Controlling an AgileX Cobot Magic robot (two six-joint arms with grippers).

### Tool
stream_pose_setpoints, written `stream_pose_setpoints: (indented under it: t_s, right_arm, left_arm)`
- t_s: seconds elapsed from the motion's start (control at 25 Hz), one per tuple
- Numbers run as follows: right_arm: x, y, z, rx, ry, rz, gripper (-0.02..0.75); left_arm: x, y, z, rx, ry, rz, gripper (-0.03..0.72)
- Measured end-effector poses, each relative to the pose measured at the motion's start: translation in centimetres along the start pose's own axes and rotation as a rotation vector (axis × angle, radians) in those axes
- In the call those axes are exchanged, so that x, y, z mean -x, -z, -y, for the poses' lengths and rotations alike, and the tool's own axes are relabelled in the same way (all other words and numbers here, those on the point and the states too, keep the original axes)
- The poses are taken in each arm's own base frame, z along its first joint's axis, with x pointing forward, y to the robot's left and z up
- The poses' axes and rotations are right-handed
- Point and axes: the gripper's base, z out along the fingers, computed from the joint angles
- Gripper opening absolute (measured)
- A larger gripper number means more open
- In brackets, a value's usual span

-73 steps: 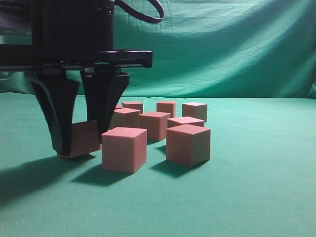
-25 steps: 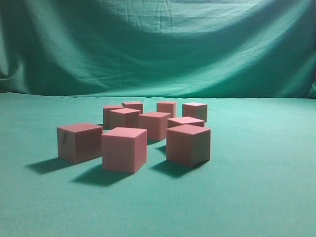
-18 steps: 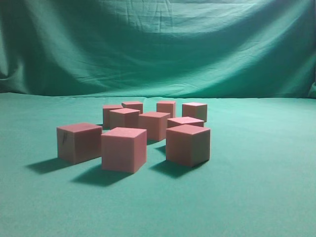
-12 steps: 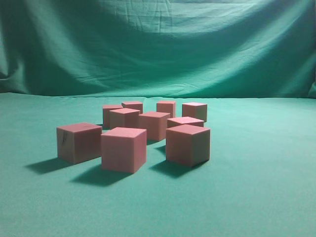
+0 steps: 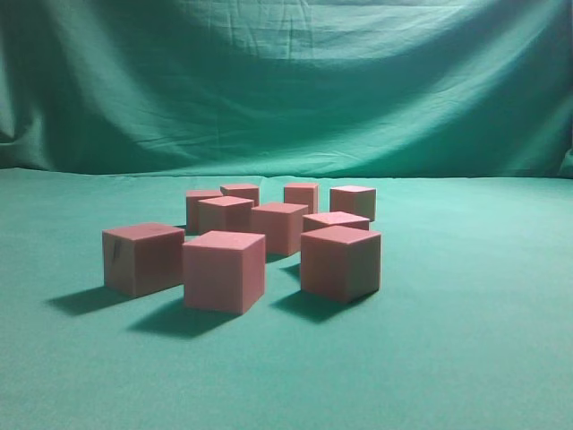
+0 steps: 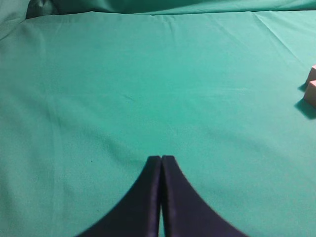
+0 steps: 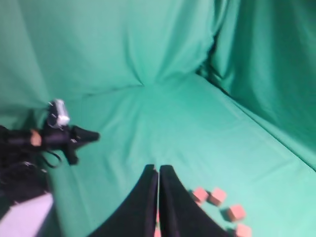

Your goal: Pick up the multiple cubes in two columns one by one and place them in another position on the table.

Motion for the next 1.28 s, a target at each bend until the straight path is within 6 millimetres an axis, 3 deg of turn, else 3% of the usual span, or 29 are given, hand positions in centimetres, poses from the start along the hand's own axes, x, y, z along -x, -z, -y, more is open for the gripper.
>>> stream_pose_setpoints:
  t_s: [0.28, 0.48, 0.64, 1.0, 1.28]
  right_arm:
    - [-5.6, -1.5, 0.5, -0.116, 0.014, -0.144, 0.0]
    - [-9.2, -2.7, 1.0, -0.262, -0.037, 0.027, 0.0]
    - [-13.4, -3.9, 1.1, -0.383, -0.122, 0.117, 0.0]
    - [-23.0, -5.4, 1.2, -0.699, -0.284, 0.084, 0.0]
    - [-29.3, -6.4, 0.3, -0.859, -0.306, 0.112, 0.0]
  left_arm:
    - [0.0, 0.0, 0.0, 0.0, 0.0, 0.0, 0.0]
    - [0.0, 0.0, 0.0, 0.0, 0.0, 0.0, 0.0]
    - [0.0, 0.0, 0.0, 0.0, 0.0, 0.0, 0.0]
    - [0.0, 0.0, 0.0, 0.0, 0.0, 0.0, 0.0]
    - [0.0, 0.0, 0.0, 0.0, 0.0, 0.0, 0.0]
